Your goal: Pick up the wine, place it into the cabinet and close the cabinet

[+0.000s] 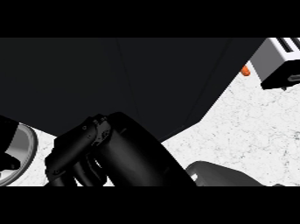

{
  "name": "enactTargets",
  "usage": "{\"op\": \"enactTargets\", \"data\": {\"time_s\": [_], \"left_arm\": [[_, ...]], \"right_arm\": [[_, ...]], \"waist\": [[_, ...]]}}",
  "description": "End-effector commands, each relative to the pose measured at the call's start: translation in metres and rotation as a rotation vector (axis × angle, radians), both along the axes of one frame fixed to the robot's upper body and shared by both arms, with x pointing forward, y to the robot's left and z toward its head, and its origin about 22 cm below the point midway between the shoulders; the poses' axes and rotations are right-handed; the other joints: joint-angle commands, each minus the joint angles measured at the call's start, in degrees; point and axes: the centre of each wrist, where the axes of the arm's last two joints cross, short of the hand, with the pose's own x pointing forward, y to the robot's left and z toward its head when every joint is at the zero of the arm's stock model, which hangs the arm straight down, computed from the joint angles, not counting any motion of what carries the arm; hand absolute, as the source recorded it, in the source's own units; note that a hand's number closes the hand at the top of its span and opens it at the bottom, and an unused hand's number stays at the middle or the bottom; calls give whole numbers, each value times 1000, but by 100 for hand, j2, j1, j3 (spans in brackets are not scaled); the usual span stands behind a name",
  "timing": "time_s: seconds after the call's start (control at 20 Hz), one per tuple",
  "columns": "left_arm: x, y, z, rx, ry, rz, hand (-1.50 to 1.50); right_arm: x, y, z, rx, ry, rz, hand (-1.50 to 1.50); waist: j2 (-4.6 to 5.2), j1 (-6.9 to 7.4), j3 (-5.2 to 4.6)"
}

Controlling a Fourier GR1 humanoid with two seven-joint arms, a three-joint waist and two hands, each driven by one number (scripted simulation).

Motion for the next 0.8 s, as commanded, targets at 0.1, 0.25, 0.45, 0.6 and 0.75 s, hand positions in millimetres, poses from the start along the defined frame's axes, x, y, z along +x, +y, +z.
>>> {"op": "enactTargets", "data": {"time_s": [0.1, 0.25, 0.45, 0.6, 0.75], "left_arm": [[-10, 29, -8, 40, 9, 47, -150], [8, 23, 21, 50, 8, 52, -150], [-6, 32, 13, 49, 12, 55, -150], [-11, 37, 1, 43, -7, 66, -150], [-2, 36, 6, 49, -3, 92, -150]], "right_arm": [[55, 26, 6, 41, 57, -55, 150], [65, 31, 7, 48, 104, -56, 150], [89, 16, -17, 68, 162, -83, 150], [112, 12, 5, 98, 175, -119, 150], [124, 6, -27, 70, 168, -147, 150]], "waist": [[44, -54, -21], [24, -95, -15], [24, -124, -13], [29, -132, -17], [34, -163, -15]]}}
